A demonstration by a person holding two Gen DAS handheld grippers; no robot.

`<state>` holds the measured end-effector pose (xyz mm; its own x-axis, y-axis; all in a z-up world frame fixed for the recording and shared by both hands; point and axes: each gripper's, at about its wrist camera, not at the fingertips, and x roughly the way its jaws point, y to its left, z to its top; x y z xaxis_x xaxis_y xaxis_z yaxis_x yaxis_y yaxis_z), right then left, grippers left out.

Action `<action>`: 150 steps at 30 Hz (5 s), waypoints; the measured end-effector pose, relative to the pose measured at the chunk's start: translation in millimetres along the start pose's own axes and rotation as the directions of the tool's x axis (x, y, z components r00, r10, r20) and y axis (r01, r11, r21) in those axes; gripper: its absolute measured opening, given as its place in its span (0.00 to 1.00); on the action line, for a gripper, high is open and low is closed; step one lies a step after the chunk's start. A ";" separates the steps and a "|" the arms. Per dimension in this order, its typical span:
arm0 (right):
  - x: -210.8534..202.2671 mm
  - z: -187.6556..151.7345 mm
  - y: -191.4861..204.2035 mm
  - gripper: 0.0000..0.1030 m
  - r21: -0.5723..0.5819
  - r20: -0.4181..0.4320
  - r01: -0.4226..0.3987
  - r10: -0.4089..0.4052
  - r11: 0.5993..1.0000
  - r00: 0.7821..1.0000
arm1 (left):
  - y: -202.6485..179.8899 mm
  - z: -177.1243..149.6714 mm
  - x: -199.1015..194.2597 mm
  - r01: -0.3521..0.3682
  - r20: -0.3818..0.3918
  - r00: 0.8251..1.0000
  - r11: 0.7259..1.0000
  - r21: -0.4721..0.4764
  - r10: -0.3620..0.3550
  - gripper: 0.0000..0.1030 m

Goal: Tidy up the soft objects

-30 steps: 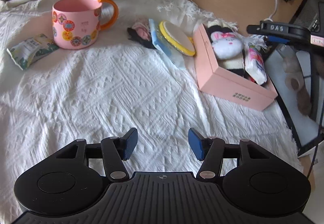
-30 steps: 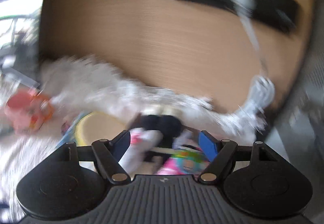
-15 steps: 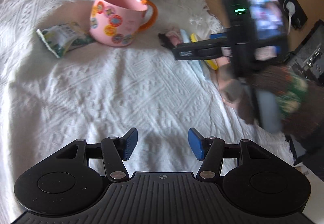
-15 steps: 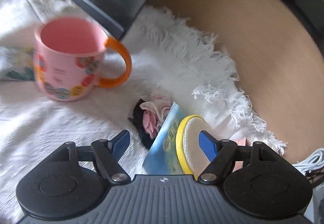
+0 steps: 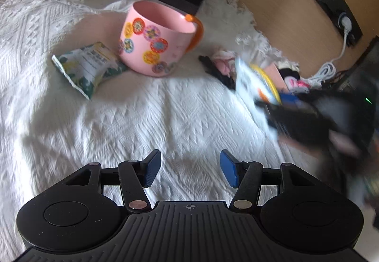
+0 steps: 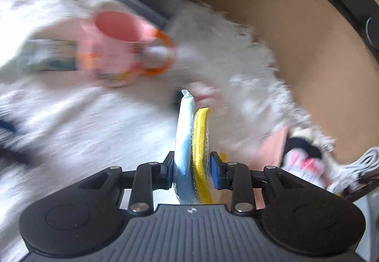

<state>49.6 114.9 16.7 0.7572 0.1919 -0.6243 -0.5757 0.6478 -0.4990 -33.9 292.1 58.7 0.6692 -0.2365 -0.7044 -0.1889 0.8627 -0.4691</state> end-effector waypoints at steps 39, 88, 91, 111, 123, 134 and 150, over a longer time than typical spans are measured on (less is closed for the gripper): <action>-51.3 -29.1 -77.0 0.17 0.429 -0.011 -0.139 0.159 0.893 0.987 | -20.4 24.9 -4.2 0.066 0.050 0.996 0.996 0.061 -0.069 0.58; -71.9 -217.8 -84.3 1.00 0.594 -0.120 -0.013 0.104 0.804 0.987 | -163.6 70.8 168.8 -0.006 -0.137 0.988 0.913 0.409 0.067 0.24; -71.5 -216.8 -87.2 1.00 0.562 -0.125 -0.045 0.139 0.826 0.982 | -168.6 52.3 141.1 0.026 -0.140 0.990 0.908 0.419 0.036 0.23; -75.5 -233.4 -94.0 1.00 0.560 -0.088 -0.026 0.091 0.828 0.992 | -178.1 -43.2 39.1 0.086 -0.159 0.987 0.885 0.458 -0.014 0.26; -78.9 -238.1 -91.2 1.00 0.546 -0.046 -0.042 0.080 0.836 0.996 | -152.7 -42.5 18.4 0.057 -0.144 0.989 0.954 0.296 -0.014 0.26; -80.3 -242.2 -93.4 1.00 0.543 -0.030 -0.043 0.071 0.839 0.997 | -169.8 -40.8 61.7 -0.030 -0.065 0.997 0.951 0.307 0.053 0.32; -83.2 -245.2 -92.0 1.00 0.545 -0.014 -0.039 0.056 0.838 0.998 | -170.4 -51.7 35.7 0.146 -0.128 0.985 0.954 0.263 -0.116 0.33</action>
<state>-36.2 -141.5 -32.8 0.7196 0.2175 -0.6595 -0.3437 0.9368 -0.0660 -15.0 113.5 86.0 0.5894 -0.3899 -0.7075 0.1069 0.9057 -0.4102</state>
